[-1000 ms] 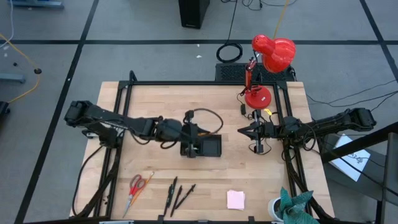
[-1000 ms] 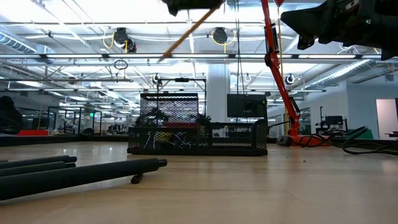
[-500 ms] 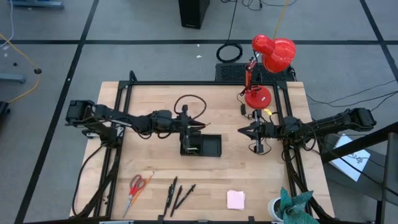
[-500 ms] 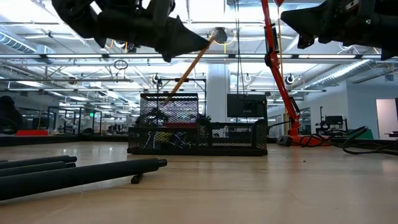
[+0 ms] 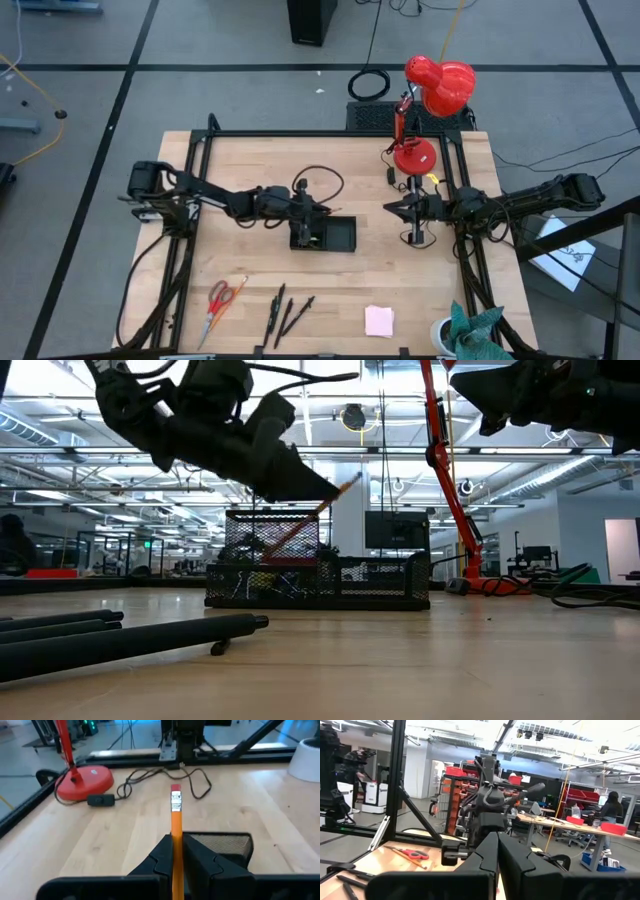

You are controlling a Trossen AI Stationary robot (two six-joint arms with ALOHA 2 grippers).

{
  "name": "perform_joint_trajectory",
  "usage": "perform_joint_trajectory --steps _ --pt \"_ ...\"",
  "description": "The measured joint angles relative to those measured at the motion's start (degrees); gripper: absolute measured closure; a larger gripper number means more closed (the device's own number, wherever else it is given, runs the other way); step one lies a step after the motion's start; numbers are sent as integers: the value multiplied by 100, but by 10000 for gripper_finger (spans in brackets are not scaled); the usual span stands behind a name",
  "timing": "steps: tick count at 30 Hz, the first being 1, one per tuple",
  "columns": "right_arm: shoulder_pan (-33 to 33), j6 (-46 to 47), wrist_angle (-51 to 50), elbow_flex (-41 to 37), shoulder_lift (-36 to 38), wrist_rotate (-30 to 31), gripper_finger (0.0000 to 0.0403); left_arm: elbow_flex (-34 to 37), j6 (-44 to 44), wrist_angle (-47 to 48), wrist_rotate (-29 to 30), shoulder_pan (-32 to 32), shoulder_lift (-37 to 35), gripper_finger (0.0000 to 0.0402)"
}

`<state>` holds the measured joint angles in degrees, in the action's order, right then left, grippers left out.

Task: Pick and place office supplies into organizer
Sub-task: Put the pencil into the mesh desk organizer

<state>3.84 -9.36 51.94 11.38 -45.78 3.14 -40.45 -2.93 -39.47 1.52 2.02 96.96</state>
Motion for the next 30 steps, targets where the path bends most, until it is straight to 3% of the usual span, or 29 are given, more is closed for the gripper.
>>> perform_joint_trajectory --steps 19,25,30 --pt "0 -9 -115 0 0 -18 399 2 -19 247 31 15 -165 364" --pt "0 39 -161 0 2 -20 399 50 -14 677 293 15 -391 364" --pt "0 114 -197 0 2 -22 399 212 136 495 365 15 -386 364"
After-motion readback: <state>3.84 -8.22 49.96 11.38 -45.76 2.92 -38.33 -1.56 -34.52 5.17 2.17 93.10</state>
